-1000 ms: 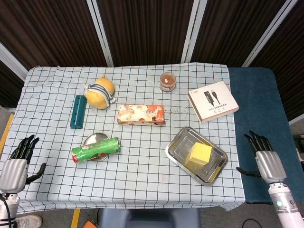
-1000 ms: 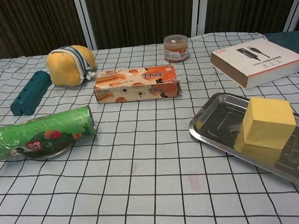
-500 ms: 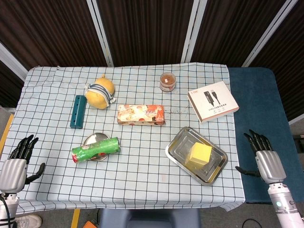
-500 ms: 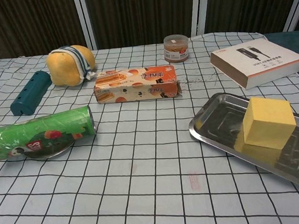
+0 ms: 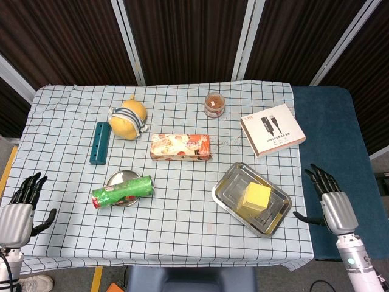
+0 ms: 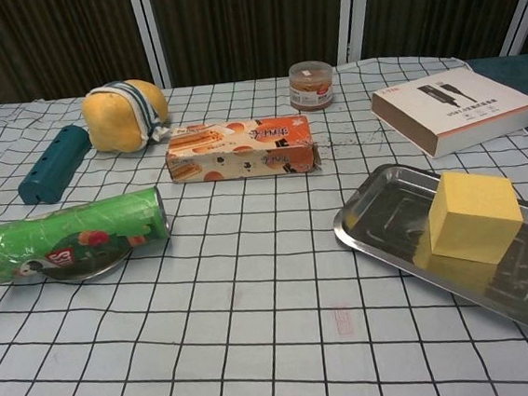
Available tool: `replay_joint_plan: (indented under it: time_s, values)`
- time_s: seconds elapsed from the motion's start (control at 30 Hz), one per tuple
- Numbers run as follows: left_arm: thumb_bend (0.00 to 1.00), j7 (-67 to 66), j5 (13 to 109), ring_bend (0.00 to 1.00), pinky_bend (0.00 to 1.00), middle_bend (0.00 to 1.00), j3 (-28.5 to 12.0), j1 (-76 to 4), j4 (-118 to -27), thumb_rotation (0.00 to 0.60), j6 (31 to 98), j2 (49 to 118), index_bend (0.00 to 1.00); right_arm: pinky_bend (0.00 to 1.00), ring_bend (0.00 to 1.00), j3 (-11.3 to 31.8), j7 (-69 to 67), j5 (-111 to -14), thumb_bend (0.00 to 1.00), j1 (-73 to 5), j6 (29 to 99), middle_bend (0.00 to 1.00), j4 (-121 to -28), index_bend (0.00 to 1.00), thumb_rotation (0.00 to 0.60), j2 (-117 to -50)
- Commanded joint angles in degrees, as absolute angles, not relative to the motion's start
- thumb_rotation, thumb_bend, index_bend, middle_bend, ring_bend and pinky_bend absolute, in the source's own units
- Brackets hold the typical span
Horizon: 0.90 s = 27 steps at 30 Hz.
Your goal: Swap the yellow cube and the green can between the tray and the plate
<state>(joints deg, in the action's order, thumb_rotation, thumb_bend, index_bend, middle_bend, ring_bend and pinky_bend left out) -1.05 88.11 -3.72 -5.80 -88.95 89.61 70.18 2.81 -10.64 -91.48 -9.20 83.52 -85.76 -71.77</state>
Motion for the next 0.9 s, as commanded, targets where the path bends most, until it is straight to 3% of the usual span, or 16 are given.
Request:
replay_joint_plan:
  time_s: [0.03,0.33,0.9]
  values:
    - [0.39,-0.7,87.9,0.0,0.22,0.0,-3.9,-5.7,-89.0,0.6,89.9,70.0,0.02,0.22,0.08,2.6,-11.8,-92.6,0.07,-10.2,83.3,0.01,-84.5,0.0,0.6,-73.2]
    - [0.39,0.2,87.6,0.0,0.22,0.0,-4.2,-5.6,-89.0,0.6,89.9,69.8,0.02,0.09,0.08,3.1,-5.9,-90.9,0.07,-15.6,74.0,0.01,-85.3,0.0,0.6,-75.0]
    - [0.39,2.4,86.5,0.0,0.22,0.0,-4.8,-5.4,-88.7,0.6,89.7,69.1,0.02,0.08,0.08,5.6,0.1,-82.8,0.07,-22.9,61.7,0.01,-84.1,0.0,0.6,-80.8]
